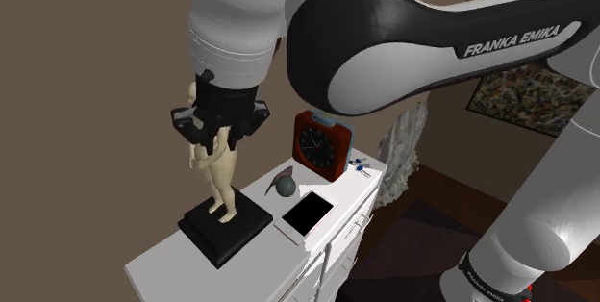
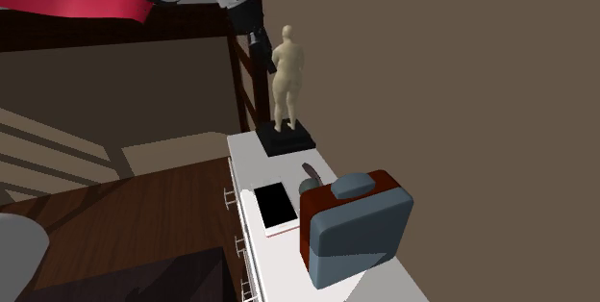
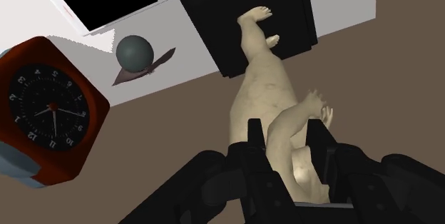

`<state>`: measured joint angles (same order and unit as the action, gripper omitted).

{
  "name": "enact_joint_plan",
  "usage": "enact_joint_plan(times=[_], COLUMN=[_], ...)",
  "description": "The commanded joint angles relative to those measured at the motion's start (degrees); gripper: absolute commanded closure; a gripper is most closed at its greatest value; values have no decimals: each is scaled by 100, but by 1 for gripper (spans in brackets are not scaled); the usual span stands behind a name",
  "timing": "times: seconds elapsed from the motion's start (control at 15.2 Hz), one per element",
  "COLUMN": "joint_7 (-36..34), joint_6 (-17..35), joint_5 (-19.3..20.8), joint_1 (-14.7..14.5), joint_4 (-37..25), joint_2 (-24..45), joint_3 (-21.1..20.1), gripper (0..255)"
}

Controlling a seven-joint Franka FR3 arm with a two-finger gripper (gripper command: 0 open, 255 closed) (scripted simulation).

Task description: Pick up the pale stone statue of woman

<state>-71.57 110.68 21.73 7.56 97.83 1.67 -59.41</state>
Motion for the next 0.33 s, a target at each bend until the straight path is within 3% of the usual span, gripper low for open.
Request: enact_joint_plan(times=[0.0, 0.26], joint_7=[37, 65], joint_6=[-153, -324], joint_5=[-1, 21], joint_1=[-13, -35], joint_4=[-170, -359], joint_2=[12, 52], joint_3=[-10, -24], gripper=[255, 255])
